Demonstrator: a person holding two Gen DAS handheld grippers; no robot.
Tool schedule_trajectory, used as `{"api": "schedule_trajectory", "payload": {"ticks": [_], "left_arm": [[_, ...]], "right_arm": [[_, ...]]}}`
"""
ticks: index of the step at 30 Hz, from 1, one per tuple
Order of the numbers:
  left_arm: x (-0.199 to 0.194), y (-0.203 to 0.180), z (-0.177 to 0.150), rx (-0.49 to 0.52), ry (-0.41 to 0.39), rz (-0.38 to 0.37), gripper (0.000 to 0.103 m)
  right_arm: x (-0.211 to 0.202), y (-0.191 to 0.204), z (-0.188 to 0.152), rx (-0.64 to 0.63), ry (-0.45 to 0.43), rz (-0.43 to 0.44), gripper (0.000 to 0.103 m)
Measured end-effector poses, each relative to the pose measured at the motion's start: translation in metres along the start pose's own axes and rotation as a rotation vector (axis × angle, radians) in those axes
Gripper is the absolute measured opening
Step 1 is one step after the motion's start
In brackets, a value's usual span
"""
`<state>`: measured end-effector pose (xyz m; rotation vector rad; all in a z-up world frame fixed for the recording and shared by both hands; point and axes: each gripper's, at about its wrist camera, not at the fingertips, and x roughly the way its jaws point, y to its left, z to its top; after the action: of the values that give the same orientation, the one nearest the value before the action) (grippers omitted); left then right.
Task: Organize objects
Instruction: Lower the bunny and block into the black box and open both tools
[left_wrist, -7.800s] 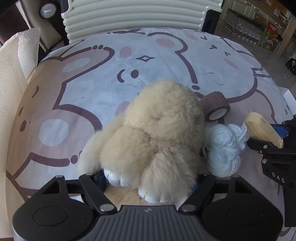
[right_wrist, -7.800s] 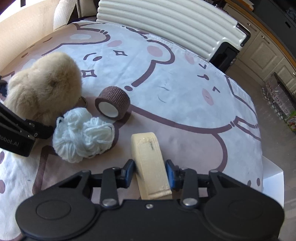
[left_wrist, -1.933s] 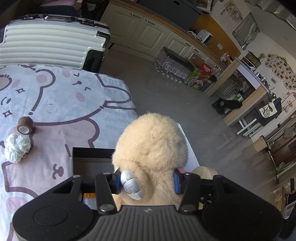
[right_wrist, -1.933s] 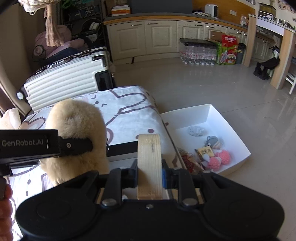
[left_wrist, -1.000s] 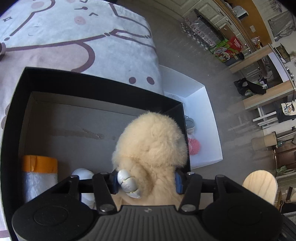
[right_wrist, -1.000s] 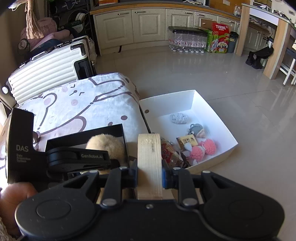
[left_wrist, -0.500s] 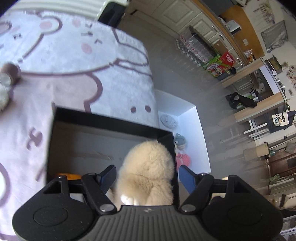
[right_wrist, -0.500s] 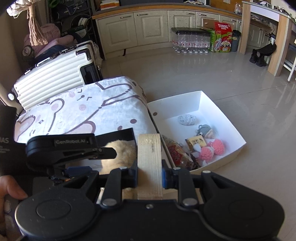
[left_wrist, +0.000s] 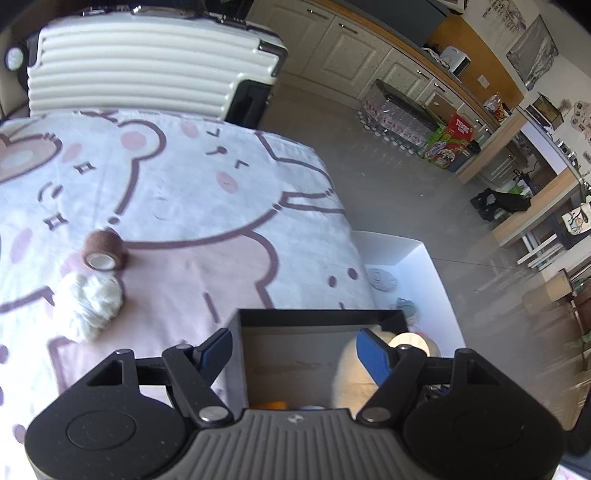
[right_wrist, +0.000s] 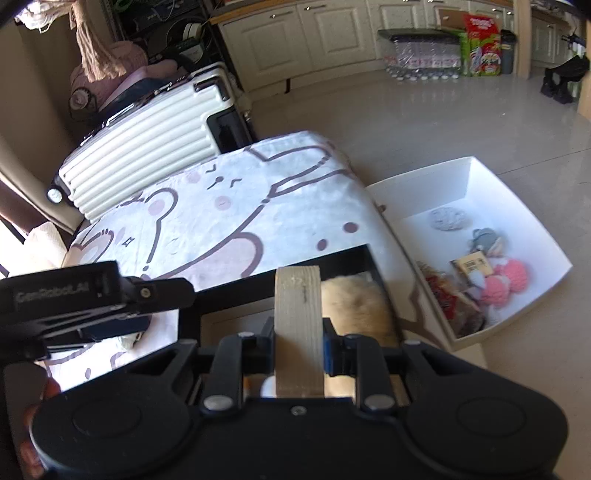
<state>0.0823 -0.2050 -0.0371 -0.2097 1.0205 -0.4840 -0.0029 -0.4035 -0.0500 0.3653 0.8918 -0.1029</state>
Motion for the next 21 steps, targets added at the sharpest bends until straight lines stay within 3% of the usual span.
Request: {"api": "schedule_trajectory", "payload": {"ticks": [6, 13, 21], "left_arm": [[-0.009, 0.024, 0.007, 0.043, -0.013, 0.033, 0.074], [-0.013, 0.051, 0.011, 0.056, -0.006, 0.054, 0.074], [-0.013, 0.067, 0.013, 0.073, 0.000, 0.063, 0.074]], "right_arm": [[0.039, 0.006, 0.002, 0.164, 0.047, 0.063, 0.024], [0.084, 0.016, -0.002, 0.251, 0.130, 0.063, 0.024], [0.108, -0.009, -0.011, 0.551, 0.125, 0.045, 0.024]]}}
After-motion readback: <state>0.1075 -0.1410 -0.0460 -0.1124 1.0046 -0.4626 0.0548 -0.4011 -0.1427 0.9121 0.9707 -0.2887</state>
